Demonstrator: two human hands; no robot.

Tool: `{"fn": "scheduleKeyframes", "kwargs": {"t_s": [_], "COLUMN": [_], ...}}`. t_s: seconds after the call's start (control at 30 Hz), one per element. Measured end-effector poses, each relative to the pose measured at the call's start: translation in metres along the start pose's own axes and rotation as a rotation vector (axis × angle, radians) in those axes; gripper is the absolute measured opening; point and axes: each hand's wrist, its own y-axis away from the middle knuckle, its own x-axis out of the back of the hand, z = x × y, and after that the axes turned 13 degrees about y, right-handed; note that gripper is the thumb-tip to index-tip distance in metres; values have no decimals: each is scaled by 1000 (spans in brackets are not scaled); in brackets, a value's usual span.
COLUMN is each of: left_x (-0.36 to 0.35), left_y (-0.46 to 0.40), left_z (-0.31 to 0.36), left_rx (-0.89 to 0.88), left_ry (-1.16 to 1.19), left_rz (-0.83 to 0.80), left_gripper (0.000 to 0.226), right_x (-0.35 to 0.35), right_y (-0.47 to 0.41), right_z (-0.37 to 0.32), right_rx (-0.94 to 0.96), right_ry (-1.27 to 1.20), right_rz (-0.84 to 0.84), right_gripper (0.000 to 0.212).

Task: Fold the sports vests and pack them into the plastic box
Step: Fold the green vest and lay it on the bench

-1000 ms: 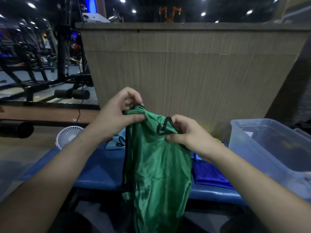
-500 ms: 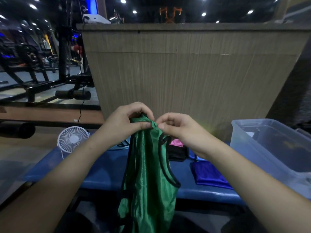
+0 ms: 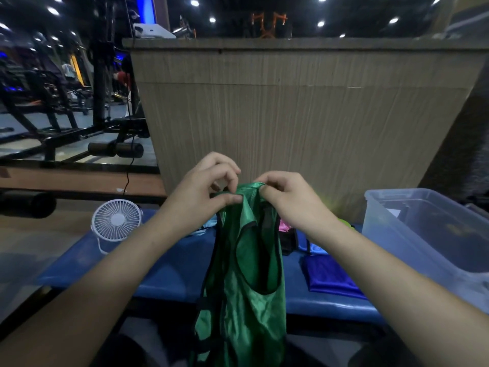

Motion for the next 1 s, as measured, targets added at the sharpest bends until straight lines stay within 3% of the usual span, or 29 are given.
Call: {"fn": "scheduleKeyframes", "kwargs": {"t_s": [0.13,0.23,0.47,0.57,0.6,0.77,1.0], "left_x": [-9,-14,-17,-17,-18,-13,8], "left_y": [-5,-6,-1,-4,-5,-7,-3], "left_z": [7,11,12,13,14,17,7], "left_rx": [-39,37,69,99,109,118,162], "left_ry": [-22,-48,-113,-72,-70,-77,-131], "left_rz": [-30,-19,12,16,18,-46,-154], "left_gripper": [25,29,28,25,26,28,30], "right_x": [2,4,5,-3,-6,-9,-6], "right_y": [4,7,10,12,12,9,5], "right_z": [-11,-13,-7,-4,-3,9,19], "right_rx": [50,70,5,6,7,4,34], "right_ry": [-128,-163,-259,-29,66,288,136], "right_rz": [-95,-160,-77,-105,-91,10,78], "right_gripper": [24,27,15,57,60,27,23]}}
